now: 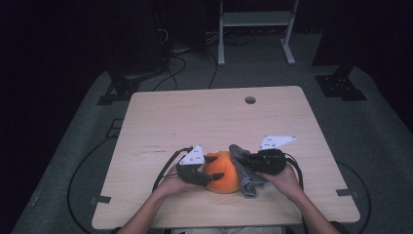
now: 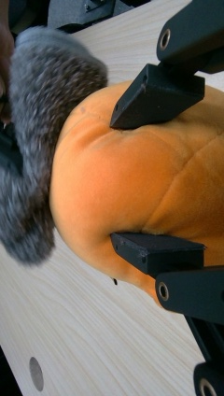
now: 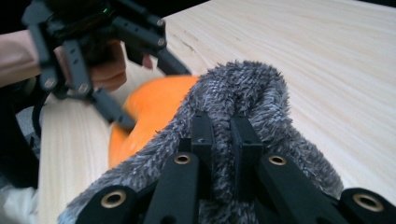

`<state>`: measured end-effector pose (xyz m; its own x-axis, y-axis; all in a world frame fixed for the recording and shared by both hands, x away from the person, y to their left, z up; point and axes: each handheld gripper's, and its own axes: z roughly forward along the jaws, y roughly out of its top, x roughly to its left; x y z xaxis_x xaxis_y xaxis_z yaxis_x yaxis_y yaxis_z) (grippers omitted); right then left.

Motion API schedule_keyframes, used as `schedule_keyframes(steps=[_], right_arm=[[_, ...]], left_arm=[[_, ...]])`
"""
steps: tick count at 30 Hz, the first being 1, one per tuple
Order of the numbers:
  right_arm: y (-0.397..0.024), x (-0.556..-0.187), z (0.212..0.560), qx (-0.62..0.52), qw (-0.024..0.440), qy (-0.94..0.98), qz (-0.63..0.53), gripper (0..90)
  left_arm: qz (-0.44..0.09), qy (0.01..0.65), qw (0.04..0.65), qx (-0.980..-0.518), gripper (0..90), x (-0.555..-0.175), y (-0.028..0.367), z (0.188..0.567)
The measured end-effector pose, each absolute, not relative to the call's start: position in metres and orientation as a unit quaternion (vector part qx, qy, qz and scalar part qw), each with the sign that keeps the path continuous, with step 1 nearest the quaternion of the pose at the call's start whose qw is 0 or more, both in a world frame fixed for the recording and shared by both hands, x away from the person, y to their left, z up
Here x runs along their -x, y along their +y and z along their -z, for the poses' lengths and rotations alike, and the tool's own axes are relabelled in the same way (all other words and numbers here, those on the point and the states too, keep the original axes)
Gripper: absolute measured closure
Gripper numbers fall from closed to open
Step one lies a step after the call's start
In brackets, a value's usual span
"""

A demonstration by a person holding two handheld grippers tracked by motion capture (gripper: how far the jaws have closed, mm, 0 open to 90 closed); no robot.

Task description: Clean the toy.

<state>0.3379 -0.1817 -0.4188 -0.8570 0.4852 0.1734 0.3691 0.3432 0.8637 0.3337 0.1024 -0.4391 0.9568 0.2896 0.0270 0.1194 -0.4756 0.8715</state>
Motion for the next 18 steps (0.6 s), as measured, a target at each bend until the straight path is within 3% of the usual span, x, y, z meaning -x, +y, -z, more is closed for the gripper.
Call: schedule_keyframes(steps=[11, 18], right_arm=[[-0.204, -0.341, 0.435, -0.299, 0.05, 0.826, -0.475, 81.7], [-0.193, -0.343, 0.419, -0.273, 0.052, 0.82, -0.501, 81.6]], left_arm=[[-0.082, 0.108, 0.504, -0.853, 40.4, -0.331, 0.103, 0.439], [-0.093, 0.077, 0.5, -0.858, 40.9, -0.325, 0.098, 0.437]])
